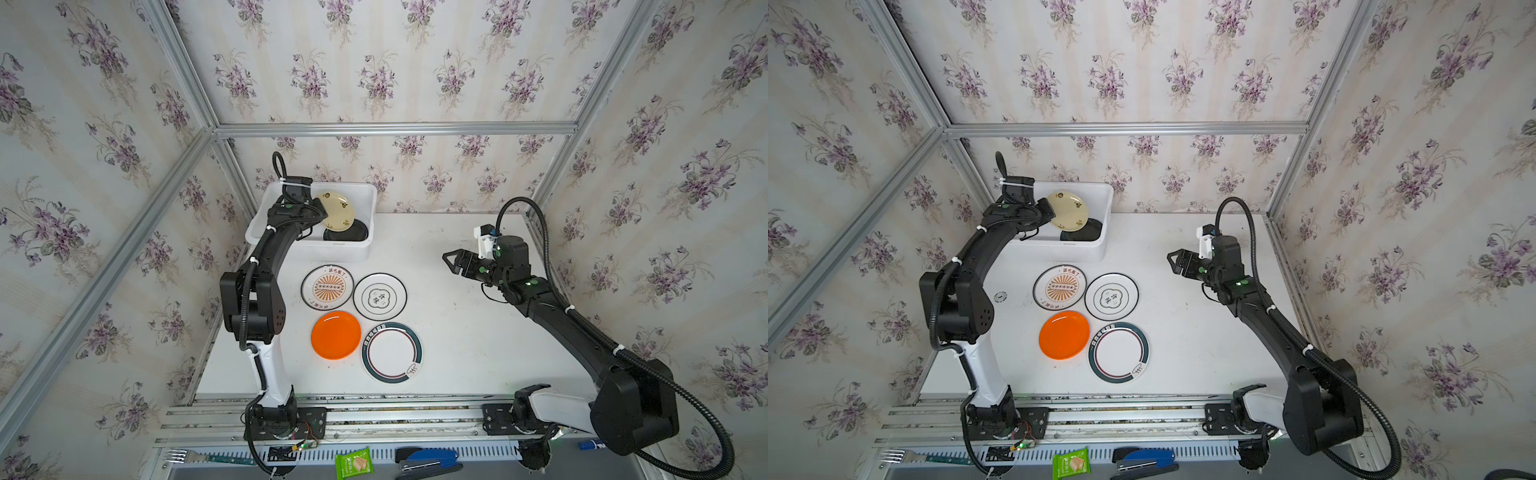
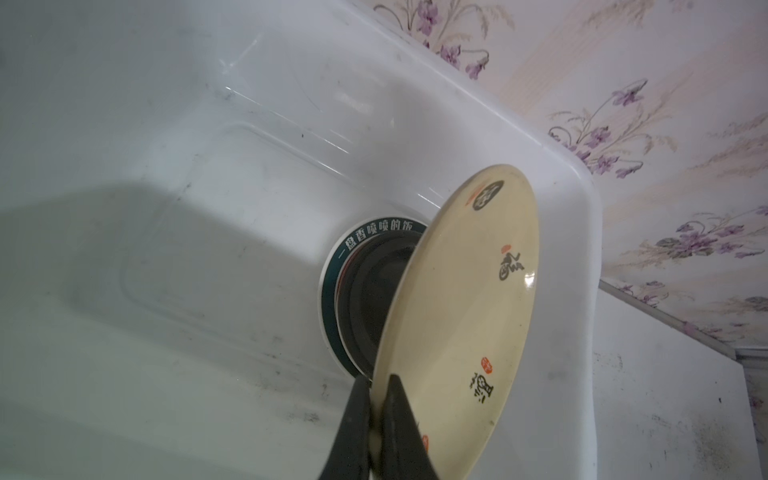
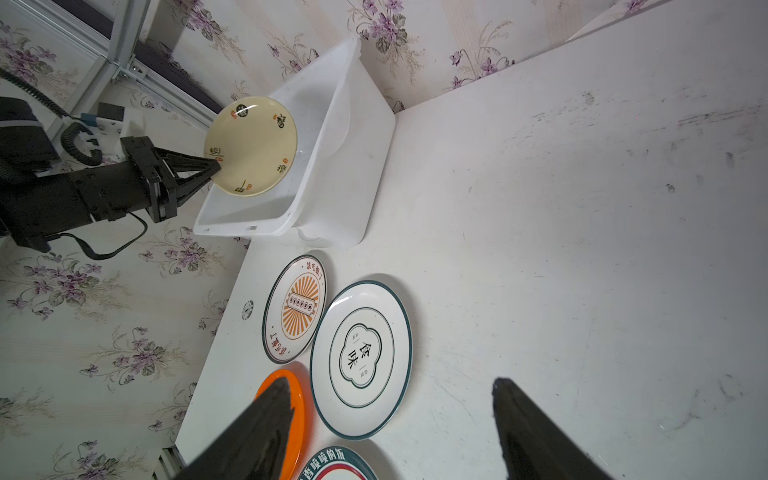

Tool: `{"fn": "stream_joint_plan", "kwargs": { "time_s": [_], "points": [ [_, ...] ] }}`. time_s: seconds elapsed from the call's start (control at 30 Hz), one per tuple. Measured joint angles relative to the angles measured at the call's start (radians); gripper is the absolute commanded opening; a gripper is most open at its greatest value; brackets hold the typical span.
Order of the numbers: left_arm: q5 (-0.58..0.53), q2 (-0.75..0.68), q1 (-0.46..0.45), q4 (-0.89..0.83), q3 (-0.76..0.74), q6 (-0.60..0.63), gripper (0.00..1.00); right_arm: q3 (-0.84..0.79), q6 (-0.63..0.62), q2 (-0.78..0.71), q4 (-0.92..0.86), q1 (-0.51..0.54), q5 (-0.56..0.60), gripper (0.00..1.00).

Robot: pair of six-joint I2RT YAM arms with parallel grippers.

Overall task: Place the plates into the plastic bin on the countertop
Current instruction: 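Carry the cream plate toward the bin with the left gripper, then lower the cream plate onto the black plate in the bin and open the left gripper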

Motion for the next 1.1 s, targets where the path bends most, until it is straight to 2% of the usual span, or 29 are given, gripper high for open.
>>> {"fn": "stream_joint_plan", "kwargs": {
  "time_s": [0.53, 0.83, 0.87, 0.97, 1.1],
  "points": [
    [0.043, 0.108, -0.043, -0.075, 0.006, 0.076, 0.00, 0.001, 0.027, 0.042, -0.032, 0.000, 0.021, 0.78],
    [-0.021, 0.167, -0.051, -0.111, 0.079, 0.090, 0.00, 0.001, 0.044, 0.042, -0.035, 0.000, 0.021, 0.78],
    [-0.032, 0.171, -0.051, -0.117, 0.085, 0.090, 0.01, 0.001, 0.044, 0.042, -0.037, 0.000, 0.021, 0.78],
    [-0.055, 0.175, -0.050, -0.138, 0.098, 0.089, 0.15, 0.001, 0.046, 0.042, -0.040, 0.000, 0.022, 0.77],
    [-0.076, 0.175, -0.050, -0.156, 0.113, 0.090, 0.24, 0.002, 0.053, 0.049, -0.039, 0.000, 0.022, 0.77]
  ]
}}
